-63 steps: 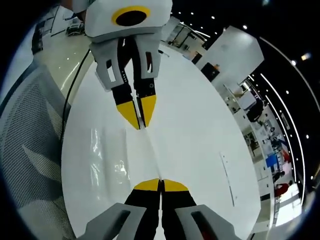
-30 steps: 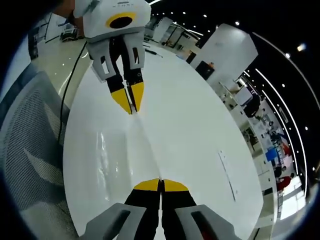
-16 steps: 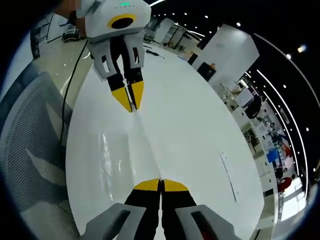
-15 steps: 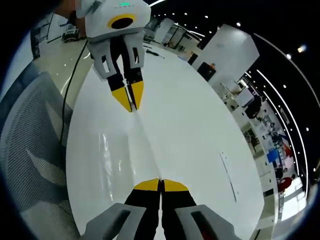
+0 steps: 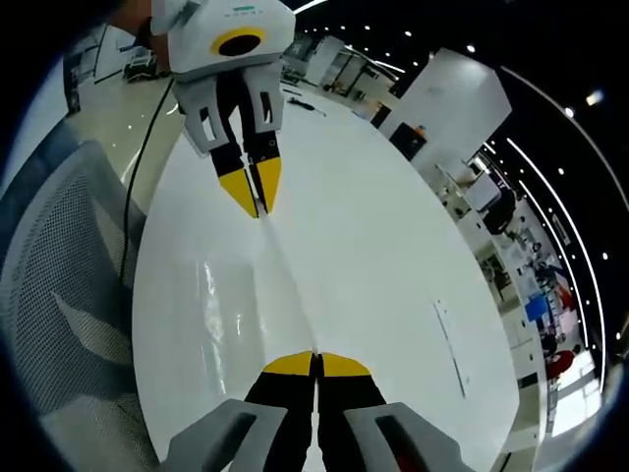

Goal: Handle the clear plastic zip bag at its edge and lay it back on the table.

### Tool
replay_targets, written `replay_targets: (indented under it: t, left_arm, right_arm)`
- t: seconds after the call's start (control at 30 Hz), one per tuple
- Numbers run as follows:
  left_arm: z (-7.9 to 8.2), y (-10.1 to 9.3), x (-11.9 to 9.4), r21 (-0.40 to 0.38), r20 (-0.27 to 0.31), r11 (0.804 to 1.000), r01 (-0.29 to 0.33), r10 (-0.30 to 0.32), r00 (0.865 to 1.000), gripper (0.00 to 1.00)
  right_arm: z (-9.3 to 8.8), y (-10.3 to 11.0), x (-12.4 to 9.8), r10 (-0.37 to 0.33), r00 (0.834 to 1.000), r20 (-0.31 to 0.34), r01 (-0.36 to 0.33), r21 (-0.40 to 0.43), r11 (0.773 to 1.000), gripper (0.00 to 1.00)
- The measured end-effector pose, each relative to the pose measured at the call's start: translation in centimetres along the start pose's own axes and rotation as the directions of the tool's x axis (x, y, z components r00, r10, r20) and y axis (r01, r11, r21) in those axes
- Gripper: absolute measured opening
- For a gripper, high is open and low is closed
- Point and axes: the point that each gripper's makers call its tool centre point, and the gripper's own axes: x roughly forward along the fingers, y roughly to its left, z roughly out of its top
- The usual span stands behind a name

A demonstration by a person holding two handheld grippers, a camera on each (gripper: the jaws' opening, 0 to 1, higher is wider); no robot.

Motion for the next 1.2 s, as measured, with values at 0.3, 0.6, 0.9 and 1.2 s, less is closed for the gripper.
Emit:
replay_targets:
  t: [0.3, 0.6, 0.9, 1.2]
  left_arm:
    - [-0.3, 0.3, -0.3, -0.008, 0.01, 1.0, -0.016, 0.016, 1.0, 0.0]
    - [-0.8, 0.3, -0.5, -0.014, 0.009, 1.0, -0.019, 0.019, 1.0, 0.0]
    - [-1.0, 0.3, -0.2, -0.016, 0.01, 1.0, -0.02, 0.02, 1.0, 0.0]
    - [-1.6, -0.1, -0.4, 0.011, -0.011, 1.0, -0.023, 0.023, 1.0, 0.0]
  right_arm:
    - [0.5, -0.4, -0.2, -0.017, 1.0, 0.006, 0.017, -0.008, 1.0, 0.0]
    - [0.1, 0.1, -0.4, -0.015, 1.0, -0.001, 0.015, -0.003, 1.0, 0.0]
    - [0.0, 0.0, -0.5, -0.017, 1.0, 0.003, 0.017, 0.002, 1.0, 0.0]
    - [1.6, 0.6, -1.1, 0.026, 0.996, 0.088, -0.026, 0.006, 1.0, 0.03]
